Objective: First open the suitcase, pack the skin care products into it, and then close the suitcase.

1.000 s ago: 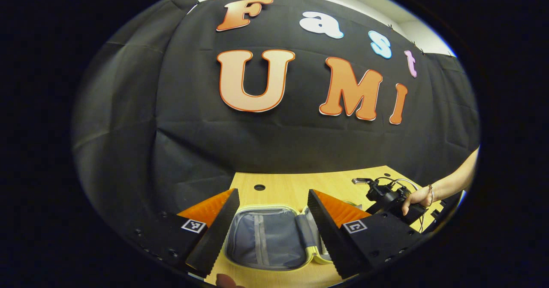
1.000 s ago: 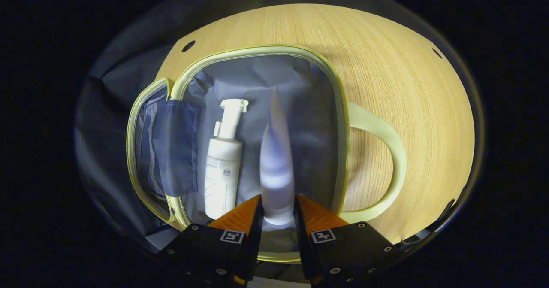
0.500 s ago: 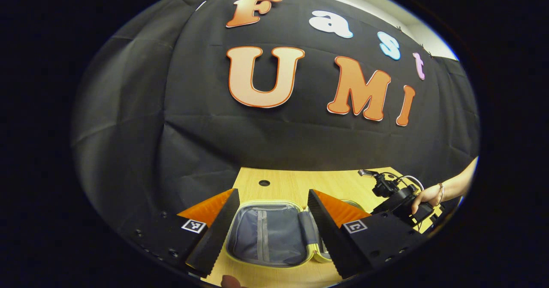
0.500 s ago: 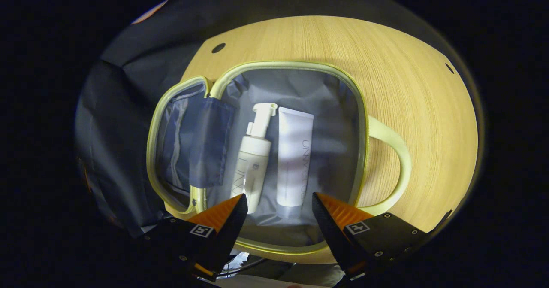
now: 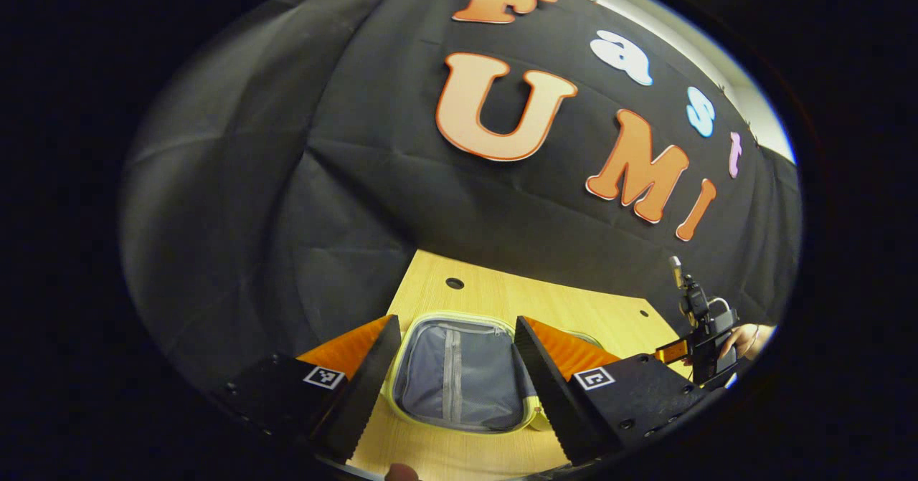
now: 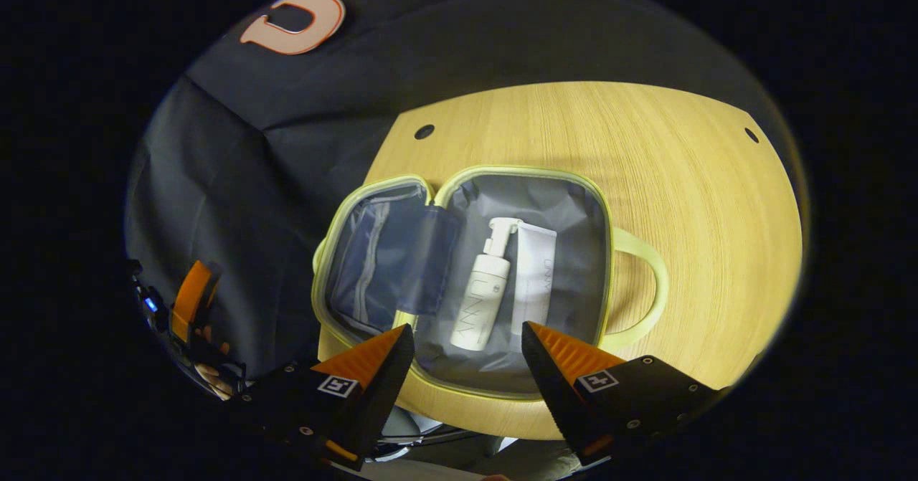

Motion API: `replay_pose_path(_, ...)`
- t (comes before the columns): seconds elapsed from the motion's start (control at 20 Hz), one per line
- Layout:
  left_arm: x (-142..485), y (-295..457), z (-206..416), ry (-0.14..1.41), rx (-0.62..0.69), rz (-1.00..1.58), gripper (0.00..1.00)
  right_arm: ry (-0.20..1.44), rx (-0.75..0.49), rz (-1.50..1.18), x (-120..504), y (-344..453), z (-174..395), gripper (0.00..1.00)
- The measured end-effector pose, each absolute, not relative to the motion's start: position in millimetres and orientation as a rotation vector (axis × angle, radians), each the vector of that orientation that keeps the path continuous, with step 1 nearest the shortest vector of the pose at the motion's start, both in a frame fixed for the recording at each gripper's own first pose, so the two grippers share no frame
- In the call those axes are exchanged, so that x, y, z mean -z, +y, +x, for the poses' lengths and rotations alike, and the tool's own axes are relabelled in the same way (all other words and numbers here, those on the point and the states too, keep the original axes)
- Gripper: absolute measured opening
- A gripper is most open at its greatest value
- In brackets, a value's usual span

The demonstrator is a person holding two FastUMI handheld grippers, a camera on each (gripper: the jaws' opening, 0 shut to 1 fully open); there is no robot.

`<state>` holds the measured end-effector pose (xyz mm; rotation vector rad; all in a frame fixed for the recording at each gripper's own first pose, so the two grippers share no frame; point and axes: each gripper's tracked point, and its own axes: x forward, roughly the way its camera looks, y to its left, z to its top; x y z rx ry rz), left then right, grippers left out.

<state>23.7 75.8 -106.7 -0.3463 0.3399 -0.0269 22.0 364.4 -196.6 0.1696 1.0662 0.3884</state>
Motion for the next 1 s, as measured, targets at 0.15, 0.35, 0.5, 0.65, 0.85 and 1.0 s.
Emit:
replay_pose_path(0.15, 133.7, 107.7, 32.0, 0.370, 0.059, -0.475, 0.98, 0.987, -0.409, 0.153, 180.5, 371.6, 12.2, 0.95)
replay_pose_path(0.35, 185.8, 141.5, 55.8, 0.411, 0.086, -0.626, 0.98, 0.924, -0.387, 0.133, 172.0, 369.7, 1.0, 0.96)
replay_pose_path(0.5, 240.2, 151.7, 78.2, 0.491, 0.126, -0.699, 0.98, 0.894, -0.359, 0.162, 164.7, 363.7, -2.3, 0.96)
replay_pose_path(0.65, 303.3, 162.3, 101.2, 0.629, 0.134, -0.718, 0.98, 0.872, -0.320, 0.166, 157.9, 352.5, -3.1, 0.96)
replay_pose_path(0.85, 356.0, 159.6, 120.6, 0.762, 0.147, -0.697, 0.99, 0.866, -0.274, 0.172, 158.9, 338.8, -7.7, 0.95)
replay_pose_path(1.0, 362.8, 143.3, 133.2, 0.776, 0.198, -0.741, 0.95, 0.862, -0.248, 0.188, 160.8, 332.7, -8.8, 0.96)
